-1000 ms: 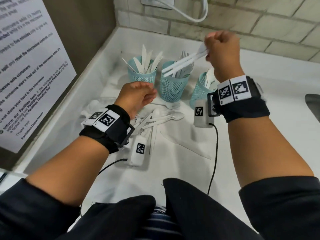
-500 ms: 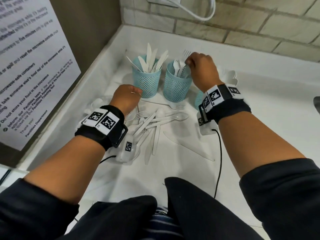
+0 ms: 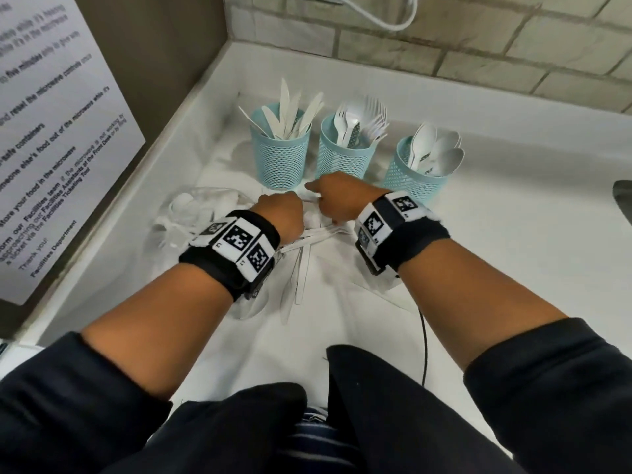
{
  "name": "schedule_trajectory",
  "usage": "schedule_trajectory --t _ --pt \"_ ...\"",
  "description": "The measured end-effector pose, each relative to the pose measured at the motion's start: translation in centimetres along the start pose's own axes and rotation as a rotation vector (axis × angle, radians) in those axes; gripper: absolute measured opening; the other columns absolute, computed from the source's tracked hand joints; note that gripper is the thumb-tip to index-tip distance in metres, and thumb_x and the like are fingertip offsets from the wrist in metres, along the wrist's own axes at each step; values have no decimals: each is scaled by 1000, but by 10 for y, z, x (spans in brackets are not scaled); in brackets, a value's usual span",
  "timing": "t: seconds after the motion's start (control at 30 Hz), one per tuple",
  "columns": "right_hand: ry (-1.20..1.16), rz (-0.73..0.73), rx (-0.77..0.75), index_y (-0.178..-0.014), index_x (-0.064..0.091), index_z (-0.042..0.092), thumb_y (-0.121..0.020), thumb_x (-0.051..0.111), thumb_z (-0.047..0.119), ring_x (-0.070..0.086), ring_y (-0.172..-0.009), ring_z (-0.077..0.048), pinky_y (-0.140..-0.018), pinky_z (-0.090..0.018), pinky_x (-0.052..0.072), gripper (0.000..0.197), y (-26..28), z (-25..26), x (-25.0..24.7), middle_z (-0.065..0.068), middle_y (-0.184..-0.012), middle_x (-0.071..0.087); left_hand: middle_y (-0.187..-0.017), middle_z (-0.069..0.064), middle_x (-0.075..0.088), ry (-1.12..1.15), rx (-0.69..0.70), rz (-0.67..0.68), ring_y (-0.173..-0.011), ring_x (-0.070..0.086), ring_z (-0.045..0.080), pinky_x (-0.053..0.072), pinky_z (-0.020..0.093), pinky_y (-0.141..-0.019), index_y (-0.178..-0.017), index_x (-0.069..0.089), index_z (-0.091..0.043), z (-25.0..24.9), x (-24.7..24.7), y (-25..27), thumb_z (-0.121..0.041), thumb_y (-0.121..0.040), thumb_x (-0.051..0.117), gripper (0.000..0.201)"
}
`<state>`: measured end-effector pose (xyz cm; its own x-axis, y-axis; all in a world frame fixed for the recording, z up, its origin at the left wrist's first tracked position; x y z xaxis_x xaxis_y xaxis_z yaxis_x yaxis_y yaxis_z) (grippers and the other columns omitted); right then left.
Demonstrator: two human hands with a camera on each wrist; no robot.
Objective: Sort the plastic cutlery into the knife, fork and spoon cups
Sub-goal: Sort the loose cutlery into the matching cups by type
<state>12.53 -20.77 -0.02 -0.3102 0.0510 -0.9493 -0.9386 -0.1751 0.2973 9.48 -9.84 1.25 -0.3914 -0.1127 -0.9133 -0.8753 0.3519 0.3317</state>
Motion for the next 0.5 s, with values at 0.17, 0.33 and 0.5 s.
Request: schedule_trajectory --t 0.17,0.33,0.5 --pt "152 -47 0 -112 58 4 -85 53 8 56 -108 -34 -77 -35 45 28 -6 -10 22 -17 -114 59 -132 24 46 -6 -23 102 -122 44 36 37 35 -95 -133 28 8 4 8 7 -12 -94 38 44" --pt "72 -91 32 -105 63 3 -86 51 6 57 -104 -34 -71 -31 41 22 0 -20 23 -16 -112 60 -146 24 30 -142 -12 156 -133 32 39 32 37 -104 -142 16 8 2 20 20 -41 -95 44 73" --pt "-75 -27 43 -105 70 10 -84 64 12 60 -103 -25 -82 -29 47 22 17 -24 11 -8 -110 67 -134 16 46 -177 -12 133 -125 43 33 34 36 -101 -130 38 0 -5 22 22 -49 -87 56 67"
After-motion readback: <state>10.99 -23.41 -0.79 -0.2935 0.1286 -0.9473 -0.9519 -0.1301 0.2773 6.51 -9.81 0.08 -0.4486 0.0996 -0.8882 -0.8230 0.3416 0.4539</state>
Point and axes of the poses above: each hand's wrist, its own y-axis away from the middle knuckle, its own x-axis out of the palm, z = x × y, the point moved 3 cm from there along -y, towards the middle knuckle
